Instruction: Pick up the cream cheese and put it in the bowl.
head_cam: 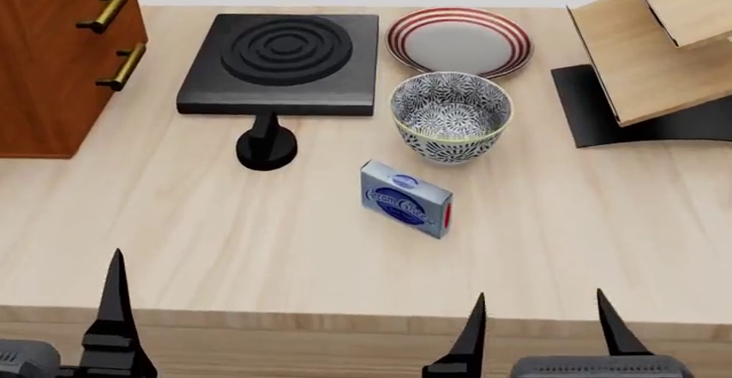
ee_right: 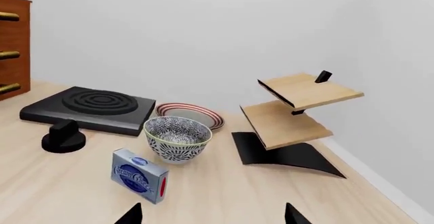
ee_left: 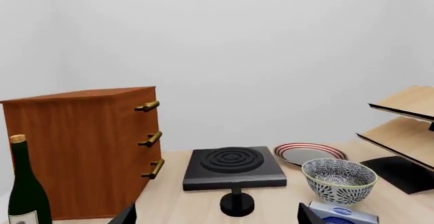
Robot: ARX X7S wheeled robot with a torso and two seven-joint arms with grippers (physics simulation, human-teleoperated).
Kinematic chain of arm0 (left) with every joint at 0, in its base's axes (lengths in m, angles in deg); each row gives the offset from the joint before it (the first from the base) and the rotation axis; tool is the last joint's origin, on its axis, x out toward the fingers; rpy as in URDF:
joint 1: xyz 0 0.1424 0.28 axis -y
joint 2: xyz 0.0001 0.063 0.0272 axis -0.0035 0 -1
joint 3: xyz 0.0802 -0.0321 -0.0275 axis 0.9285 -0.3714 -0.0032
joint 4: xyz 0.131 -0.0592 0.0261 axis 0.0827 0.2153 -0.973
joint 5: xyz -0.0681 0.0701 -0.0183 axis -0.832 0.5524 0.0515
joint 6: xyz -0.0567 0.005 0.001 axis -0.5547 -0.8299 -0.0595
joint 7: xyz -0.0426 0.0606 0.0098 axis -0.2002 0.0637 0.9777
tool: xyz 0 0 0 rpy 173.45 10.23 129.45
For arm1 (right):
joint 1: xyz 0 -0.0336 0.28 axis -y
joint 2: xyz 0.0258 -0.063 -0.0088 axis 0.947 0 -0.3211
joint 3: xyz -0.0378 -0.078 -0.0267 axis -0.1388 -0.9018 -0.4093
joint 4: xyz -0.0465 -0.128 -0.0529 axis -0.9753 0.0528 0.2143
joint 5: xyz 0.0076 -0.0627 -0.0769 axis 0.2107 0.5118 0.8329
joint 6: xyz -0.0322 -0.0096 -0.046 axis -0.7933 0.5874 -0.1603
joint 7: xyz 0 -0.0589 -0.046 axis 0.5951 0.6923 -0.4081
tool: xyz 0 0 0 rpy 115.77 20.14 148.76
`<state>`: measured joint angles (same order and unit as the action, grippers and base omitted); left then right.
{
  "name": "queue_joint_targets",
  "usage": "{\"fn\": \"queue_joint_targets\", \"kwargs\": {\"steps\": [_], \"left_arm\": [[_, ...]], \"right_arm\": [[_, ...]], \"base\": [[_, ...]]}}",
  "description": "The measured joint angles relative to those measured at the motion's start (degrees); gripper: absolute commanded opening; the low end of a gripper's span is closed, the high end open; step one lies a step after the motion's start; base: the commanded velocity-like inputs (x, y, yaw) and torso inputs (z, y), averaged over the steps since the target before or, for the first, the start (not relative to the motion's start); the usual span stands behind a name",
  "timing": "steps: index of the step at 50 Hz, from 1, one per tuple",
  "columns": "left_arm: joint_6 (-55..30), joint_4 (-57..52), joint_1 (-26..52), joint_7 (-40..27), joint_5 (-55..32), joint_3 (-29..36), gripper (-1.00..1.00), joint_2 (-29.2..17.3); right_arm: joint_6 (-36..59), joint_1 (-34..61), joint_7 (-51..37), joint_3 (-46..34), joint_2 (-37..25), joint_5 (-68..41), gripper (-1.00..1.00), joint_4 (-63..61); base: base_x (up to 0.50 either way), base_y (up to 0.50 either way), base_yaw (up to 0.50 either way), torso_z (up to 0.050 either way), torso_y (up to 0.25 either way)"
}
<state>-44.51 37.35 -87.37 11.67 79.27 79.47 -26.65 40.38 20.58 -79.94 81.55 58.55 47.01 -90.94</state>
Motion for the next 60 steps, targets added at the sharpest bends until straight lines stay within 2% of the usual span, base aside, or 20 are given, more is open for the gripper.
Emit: {"fn": "queue_joint_targets", "kwargs": {"steps": [60], "left_arm": [[0.6,0.0,0.2,-3.7,-3.8,2.5,1.00,-3.6]], "right_arm": [[0.8,0.2,-3.5,-2.4,-3.3,-2.0,1.00,0.4]], "base": [[0.33,0.00,0.00,0.000,0.000]]}}
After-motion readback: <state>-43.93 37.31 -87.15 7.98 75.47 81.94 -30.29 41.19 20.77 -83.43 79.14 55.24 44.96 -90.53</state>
